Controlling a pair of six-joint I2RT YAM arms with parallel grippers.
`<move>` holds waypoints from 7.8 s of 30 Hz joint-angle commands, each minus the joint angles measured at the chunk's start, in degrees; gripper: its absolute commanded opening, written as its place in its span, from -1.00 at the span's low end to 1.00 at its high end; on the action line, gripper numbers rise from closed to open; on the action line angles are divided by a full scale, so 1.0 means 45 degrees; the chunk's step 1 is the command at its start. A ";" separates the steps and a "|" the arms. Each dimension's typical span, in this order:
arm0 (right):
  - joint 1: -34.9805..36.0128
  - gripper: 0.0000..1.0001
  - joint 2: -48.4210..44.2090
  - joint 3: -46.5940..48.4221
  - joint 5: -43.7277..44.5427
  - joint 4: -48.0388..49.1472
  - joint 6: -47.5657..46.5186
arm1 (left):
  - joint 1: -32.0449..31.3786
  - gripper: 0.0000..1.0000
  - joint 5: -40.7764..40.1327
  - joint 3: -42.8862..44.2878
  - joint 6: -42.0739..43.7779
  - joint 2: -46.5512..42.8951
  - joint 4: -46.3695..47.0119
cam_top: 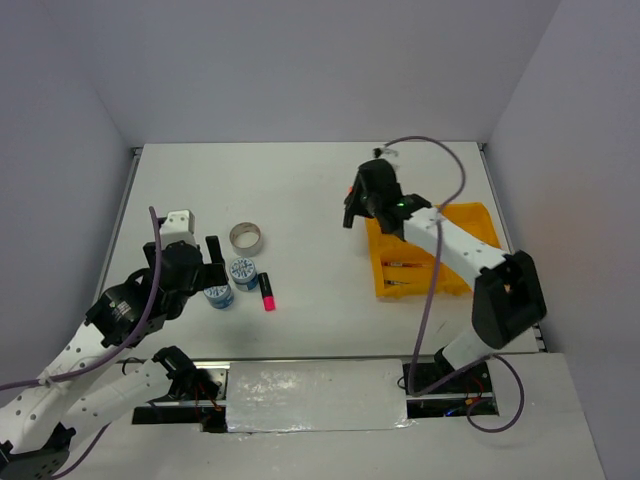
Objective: Sort the stationery into containers
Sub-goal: Pick up the pen from the center of the board, then place the pen in the storage box, then pick up the pen from the center of the board, then place the pen in the storage box, then pick up the stationery from the center of the board, then place the stationery in the storage box, then pick up the stationery from the center of the board.
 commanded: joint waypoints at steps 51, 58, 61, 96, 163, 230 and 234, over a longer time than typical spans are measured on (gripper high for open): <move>0.7470 0.63 0.4127 0.2163 0.1267 -0.0847 -0.0787 | 0.2217 0.99 -0.1477 -0.0014 -0.0748 -0.1738 -0.0050; 0.7802 0.42 0.5123 0.2942 0.0539 -0.1020 -0.1705 | 0.2217 0.99 -0.1183 -0.0092 -0.0533 -0.1660 0.0127; 0.7822 0.41 0.5378 0.3101 0.0500 -0.1119 -0.1745 | 0.2217 0.99 -0.1144 -0.0072 -0.0513 -0.1621 0.0146; 0.0579 -1.00 -0.2843 -0.3441 0.3134 0.1167 0.1924 | 0.2217 0.99 -0.0382 -0.0248 -0.0005 -0.1719 0.0576; 0.4267 -1.00 0.7686 0.8301 -0.0223 -0.1122 -0.1316 | 0.2236 0.99 -0.0324 -0.0268 0.0053 -0.1934 0.0635; -0.3515 0.75 -0.3511 -0.1161 -0.1118 0.0756 -0.2289 | 0.2295 0.99 -0.0594 -0.0132 -0.0082 -0.1699 0.0480; 0.0822 0.82 -0.2032 -0.0085 -0.1452 0.0581 -0.3013 | 0.2373 0.99 -0.1667 0.0025 -0.0863 -0.1991 -0.0223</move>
